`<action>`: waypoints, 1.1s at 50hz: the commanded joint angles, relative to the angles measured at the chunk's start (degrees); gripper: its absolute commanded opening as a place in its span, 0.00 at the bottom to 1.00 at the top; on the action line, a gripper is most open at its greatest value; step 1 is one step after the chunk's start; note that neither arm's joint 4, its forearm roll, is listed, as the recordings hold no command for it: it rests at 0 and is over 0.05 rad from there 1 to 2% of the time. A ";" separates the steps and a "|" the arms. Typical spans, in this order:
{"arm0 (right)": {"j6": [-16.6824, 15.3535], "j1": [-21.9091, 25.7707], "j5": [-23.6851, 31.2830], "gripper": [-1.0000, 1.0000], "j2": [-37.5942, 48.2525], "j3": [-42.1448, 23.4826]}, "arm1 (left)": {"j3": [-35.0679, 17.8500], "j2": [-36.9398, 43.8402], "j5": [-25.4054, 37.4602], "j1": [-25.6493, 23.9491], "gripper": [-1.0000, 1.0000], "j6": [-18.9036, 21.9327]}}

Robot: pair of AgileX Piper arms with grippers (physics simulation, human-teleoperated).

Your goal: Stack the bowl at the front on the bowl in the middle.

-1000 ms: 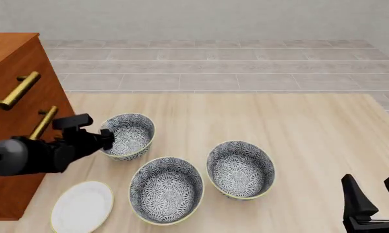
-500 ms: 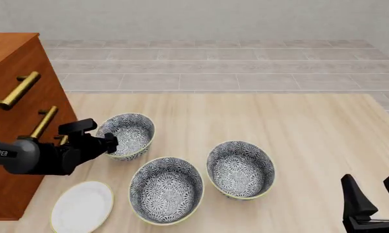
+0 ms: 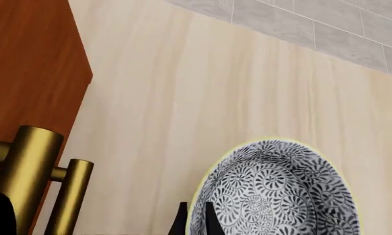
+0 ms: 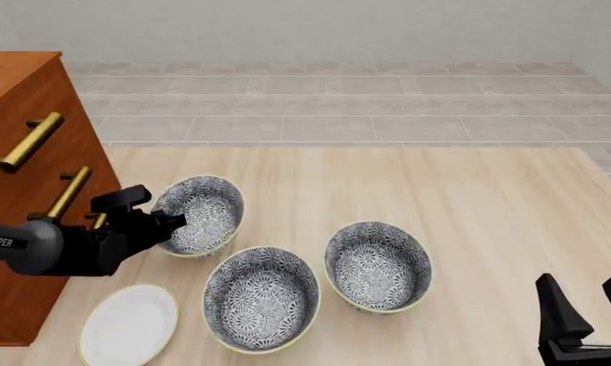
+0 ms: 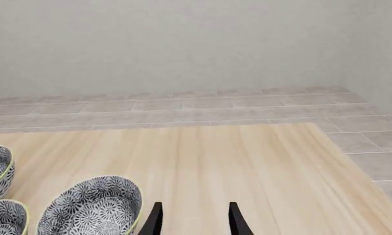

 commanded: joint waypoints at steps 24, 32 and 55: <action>0.06 0.14 0.11 1.00 -0.19 0.00 | 5.30 -22.87 6.43 1.14 0.00 1.22; 0.08 0.10 0.16 1.00 -0.28 0.00 | 6.70 -29.83 8.09 -0.24 0.00 0.48; 0.08 0.05 0.24 1.00 -0.43 -0.01 | 2.80 -35.84 13.51 -2.80 0.00 0.67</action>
